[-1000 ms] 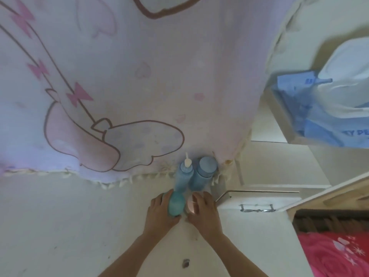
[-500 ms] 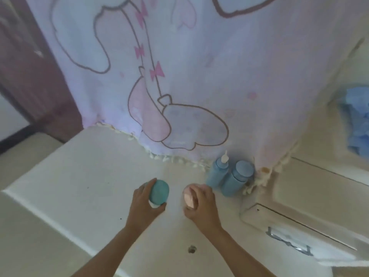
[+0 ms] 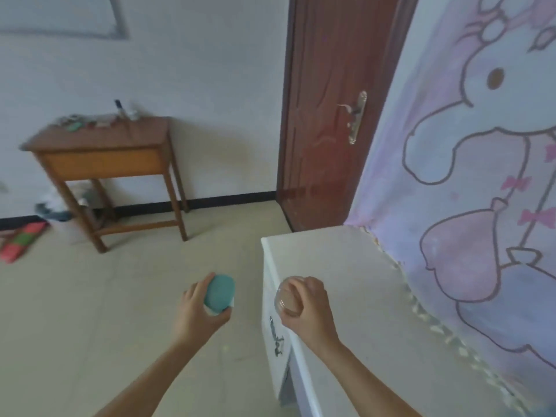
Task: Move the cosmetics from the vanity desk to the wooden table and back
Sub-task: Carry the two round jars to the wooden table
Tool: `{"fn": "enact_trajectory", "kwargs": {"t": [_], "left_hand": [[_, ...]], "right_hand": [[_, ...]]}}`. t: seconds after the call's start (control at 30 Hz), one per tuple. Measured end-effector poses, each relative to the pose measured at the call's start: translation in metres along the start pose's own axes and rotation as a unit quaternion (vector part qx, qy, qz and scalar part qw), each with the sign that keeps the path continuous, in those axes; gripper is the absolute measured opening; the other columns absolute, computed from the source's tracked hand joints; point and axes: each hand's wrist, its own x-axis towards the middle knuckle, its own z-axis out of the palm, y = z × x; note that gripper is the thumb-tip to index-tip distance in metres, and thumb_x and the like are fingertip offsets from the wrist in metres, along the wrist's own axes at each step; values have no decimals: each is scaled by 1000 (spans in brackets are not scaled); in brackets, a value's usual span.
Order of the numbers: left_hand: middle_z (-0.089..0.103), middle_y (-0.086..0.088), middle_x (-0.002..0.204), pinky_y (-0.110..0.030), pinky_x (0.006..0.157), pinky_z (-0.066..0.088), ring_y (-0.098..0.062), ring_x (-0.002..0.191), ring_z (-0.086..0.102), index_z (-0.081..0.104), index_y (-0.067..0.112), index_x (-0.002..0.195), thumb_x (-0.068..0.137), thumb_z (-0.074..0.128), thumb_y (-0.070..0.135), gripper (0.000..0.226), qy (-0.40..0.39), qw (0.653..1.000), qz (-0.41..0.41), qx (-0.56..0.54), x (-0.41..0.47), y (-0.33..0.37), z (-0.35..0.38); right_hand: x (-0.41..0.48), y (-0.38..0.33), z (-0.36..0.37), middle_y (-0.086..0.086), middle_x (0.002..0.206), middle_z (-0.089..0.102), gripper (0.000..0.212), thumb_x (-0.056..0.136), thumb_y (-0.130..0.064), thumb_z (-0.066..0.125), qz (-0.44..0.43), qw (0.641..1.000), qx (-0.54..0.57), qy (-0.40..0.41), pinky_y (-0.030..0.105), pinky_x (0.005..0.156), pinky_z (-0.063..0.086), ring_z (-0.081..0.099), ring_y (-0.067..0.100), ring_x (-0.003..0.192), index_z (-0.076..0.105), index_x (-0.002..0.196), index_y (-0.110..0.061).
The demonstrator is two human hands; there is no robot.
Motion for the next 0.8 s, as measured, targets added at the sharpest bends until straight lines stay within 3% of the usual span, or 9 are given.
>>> {"fn": "enact_trajectory", "kwargs": {"t": [0.1,0.2,0.43,0.63,0.8], "left_hand": [[50,-2,107,-39,89,42,-26,102,46,45,13,130,64,80,11,75,57,998,-23,-5,9,-25,-42],[49,-2,114,-41,92,43,-23,106,45,42,17,131,65,80,13,77,96,994,-47,-29,23,-53,-85],[49,-7,121,-32,92,38,-21,109,43,37,18,135,65,80,14,82,130,990,-51,-26,77,-121,-195],[48,-12,125,-39,96,40,-27,116,41,29,13,140,65,80,15,90,164,983,-82,-22,115,-175,-267],[48,-13,124,-37,93,40,-27,115,40,27,12,141,66,79,13,91,173,980,-91,-26,155,-199,-293]], "right_hand": [[30,-49,29,-3,109,48,52,65,-46,51,-56,998,-1,-34,11,82,35,42,12,102,55,111,-21],[58,-97,62,-2,113,44,51,71,-30,68,-103,993,-4,-66,3,81,30,38,11,108,53,119,-20],[118,-193,142,-1,122,36,54,75,-27,70,-149,982,-35,-113,12,85,30,37,13,115,50,125,-21],[162,-248,193,-9,110,33,51,72,-19,72,-140,984,-14,-113,-7,75,26,41,7,102,52,119,-23],[202,-277,219,-10,105,33,48,73,-15,71,-142,982,-4,-126,-8,75,25,39,5,99,53,117,-23]]}}
